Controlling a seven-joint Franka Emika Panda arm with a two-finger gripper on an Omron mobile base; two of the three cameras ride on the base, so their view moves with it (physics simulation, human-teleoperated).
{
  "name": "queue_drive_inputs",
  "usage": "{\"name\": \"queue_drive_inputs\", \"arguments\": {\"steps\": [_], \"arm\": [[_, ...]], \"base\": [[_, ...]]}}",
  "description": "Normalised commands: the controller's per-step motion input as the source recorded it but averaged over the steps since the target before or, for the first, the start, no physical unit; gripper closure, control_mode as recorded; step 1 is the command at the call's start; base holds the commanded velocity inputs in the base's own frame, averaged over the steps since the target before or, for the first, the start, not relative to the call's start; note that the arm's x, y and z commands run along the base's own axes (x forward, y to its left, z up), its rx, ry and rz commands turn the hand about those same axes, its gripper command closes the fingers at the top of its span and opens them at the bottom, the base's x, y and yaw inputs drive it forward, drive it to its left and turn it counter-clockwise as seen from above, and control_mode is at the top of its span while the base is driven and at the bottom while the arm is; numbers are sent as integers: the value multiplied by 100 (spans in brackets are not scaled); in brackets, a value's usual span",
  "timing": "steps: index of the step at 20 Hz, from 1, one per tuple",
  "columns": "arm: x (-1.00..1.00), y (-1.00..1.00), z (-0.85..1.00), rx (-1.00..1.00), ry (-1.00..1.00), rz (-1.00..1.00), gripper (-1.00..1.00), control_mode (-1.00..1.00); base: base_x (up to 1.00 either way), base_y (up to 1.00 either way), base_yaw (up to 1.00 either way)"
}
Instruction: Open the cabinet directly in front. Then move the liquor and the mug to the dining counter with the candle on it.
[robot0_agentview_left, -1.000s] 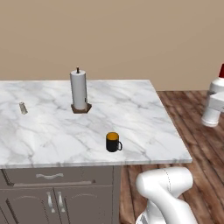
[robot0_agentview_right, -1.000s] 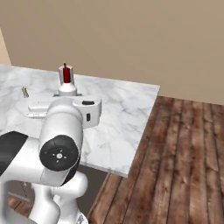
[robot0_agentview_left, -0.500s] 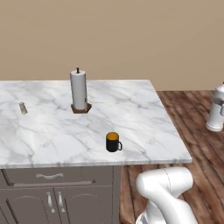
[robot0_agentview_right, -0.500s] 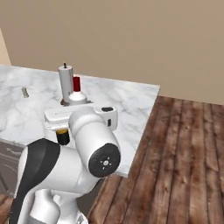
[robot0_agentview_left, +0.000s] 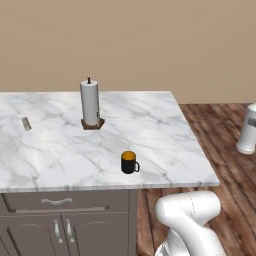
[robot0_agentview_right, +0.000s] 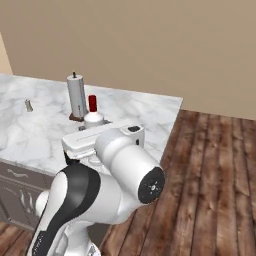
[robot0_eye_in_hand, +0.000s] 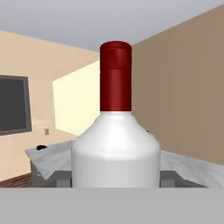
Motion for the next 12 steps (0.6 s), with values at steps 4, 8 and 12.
{"name": "queue_drive_inputs", "arguments": {"steps": [4,8,12], "arm": [[13,-8,-3,0,0,12,100,-100],[20,-2,-4,0,-1,10,100,-100],[26,0,-14,0,-1,10,100,-100]], "base": [[0,0,0],[0,0,0],[0,0,0]]}}
